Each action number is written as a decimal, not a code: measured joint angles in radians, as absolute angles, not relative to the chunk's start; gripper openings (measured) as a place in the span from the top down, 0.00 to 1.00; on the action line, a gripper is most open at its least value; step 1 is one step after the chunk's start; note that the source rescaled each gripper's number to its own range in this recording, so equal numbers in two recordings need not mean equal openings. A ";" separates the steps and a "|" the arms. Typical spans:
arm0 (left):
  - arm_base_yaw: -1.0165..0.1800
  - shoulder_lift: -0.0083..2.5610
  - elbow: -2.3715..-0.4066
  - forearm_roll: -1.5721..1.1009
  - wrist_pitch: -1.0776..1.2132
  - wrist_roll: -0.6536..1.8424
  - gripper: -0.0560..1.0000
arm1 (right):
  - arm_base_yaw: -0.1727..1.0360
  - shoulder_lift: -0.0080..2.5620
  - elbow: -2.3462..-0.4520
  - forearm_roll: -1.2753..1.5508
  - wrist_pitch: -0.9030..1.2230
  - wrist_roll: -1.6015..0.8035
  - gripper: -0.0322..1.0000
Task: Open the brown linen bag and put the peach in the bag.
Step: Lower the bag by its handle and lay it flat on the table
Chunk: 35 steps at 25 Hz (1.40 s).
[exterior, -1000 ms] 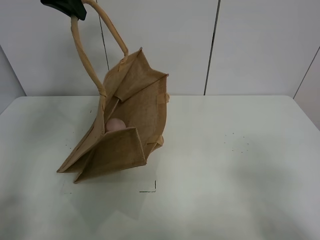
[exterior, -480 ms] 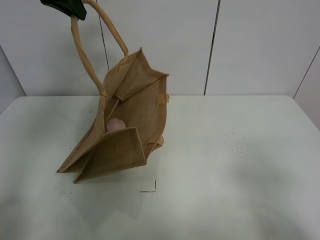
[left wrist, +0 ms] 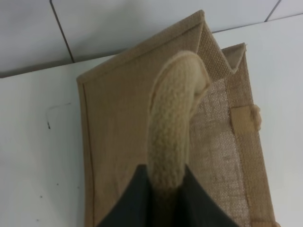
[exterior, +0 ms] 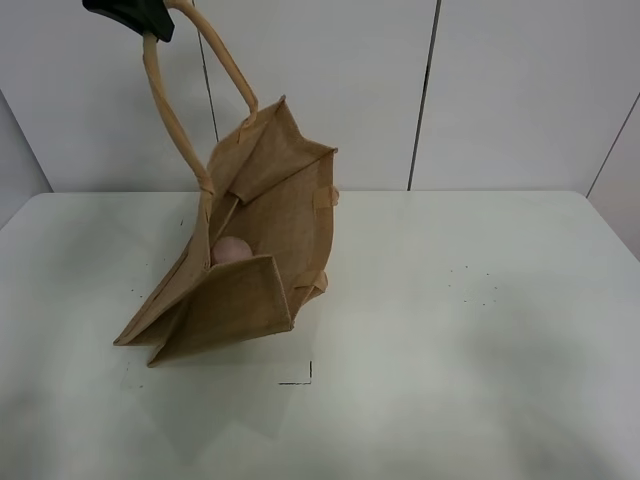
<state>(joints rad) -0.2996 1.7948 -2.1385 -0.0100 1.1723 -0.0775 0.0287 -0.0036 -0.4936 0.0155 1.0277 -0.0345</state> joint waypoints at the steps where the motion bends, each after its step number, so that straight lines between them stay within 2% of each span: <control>1: -0.300 1.809 -2.138 -0.024 1.172 -0.077 0.95 | 0.029 -0.004 -0.494 0.015 1.028 -0.034 0.00; 21: -0.300 2.311 -2.138 -0.259 1.163 0.013 0.93 | 0.029 -0.004 -0.494 0.015 1.028 -0.034 0.00; 23: -0.300 2.337 -2.138 -0.276 1.163 0.026 0.82 | 0.029 -0.004 -0.494 0.015 1.028 -0.034 0.00; 28: -0.300 2.338 -2.138 -0.292 1.163 0.042 0.19 | 0.029 -0.004 -0.494 0.016 1.028 -0.034 0.00; 31: -0.300 2.338 -2.138 -0.292 1.163 0.043 0.06 | 0.029 -0.004 -0.494 0.016 1.028 -0.034 0.00; 35: -0.300 2.333 -2.138 -0.224 1.165 0.037 0.03 | 0.029 -0.004 -0.494 0.016 1.028 -0.034 0.00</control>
